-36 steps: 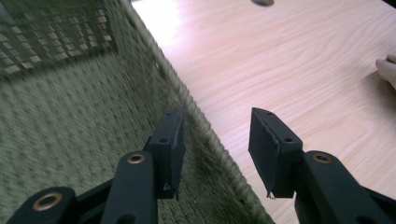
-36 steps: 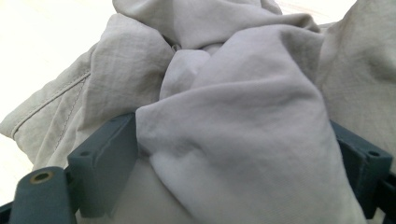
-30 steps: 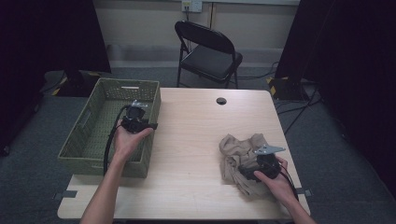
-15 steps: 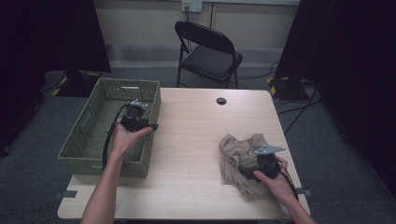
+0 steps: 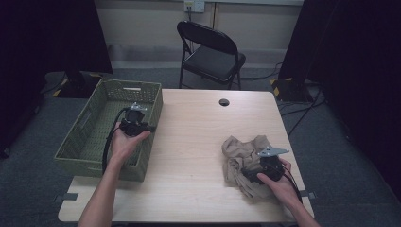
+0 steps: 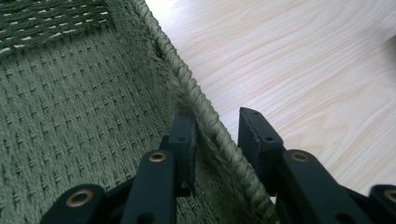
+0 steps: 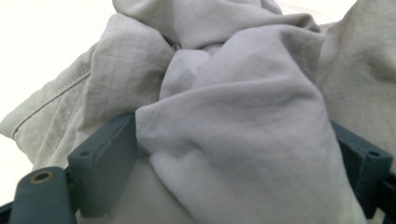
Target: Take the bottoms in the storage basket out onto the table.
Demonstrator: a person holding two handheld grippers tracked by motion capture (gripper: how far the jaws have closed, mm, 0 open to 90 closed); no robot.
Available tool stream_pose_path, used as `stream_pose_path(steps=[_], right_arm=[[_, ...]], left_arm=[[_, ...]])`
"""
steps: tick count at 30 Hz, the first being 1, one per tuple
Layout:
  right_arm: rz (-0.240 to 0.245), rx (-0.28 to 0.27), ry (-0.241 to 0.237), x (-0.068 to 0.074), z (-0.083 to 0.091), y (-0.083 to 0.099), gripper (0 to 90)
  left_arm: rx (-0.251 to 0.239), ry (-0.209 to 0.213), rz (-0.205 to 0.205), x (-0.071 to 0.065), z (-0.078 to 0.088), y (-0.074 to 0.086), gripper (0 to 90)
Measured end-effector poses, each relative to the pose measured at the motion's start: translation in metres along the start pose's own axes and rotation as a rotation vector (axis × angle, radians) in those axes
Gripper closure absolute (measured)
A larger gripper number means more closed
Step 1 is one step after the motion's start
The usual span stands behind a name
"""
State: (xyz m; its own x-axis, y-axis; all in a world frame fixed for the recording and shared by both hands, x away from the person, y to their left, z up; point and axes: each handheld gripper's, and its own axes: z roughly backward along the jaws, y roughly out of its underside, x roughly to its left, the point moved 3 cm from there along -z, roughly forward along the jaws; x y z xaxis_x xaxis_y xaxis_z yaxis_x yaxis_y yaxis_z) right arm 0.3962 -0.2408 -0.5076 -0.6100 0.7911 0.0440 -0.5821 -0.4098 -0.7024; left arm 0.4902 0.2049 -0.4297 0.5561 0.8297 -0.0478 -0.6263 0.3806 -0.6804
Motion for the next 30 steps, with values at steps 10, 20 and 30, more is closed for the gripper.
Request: stream_pose_path(steps=[10,20,30], right_arm=[[-0.001,-0.001,0.001,0.000,0.000,0.000,12.6],[0.001,-0.001,0.003,0.000,0.000,0.000,12.6],[0.000,-0.001,0.002,0.000,0.000,0.000,12.6]], left_arm=[[-0.024,0.016,0.055,0.001,0.007,0.007,69.7],[-0.034,-0.022,0.134,0.004,0.016,0.018,70.1],[-0.028,-0.038,0.143,0.007,0.025,0.027,70.3]])
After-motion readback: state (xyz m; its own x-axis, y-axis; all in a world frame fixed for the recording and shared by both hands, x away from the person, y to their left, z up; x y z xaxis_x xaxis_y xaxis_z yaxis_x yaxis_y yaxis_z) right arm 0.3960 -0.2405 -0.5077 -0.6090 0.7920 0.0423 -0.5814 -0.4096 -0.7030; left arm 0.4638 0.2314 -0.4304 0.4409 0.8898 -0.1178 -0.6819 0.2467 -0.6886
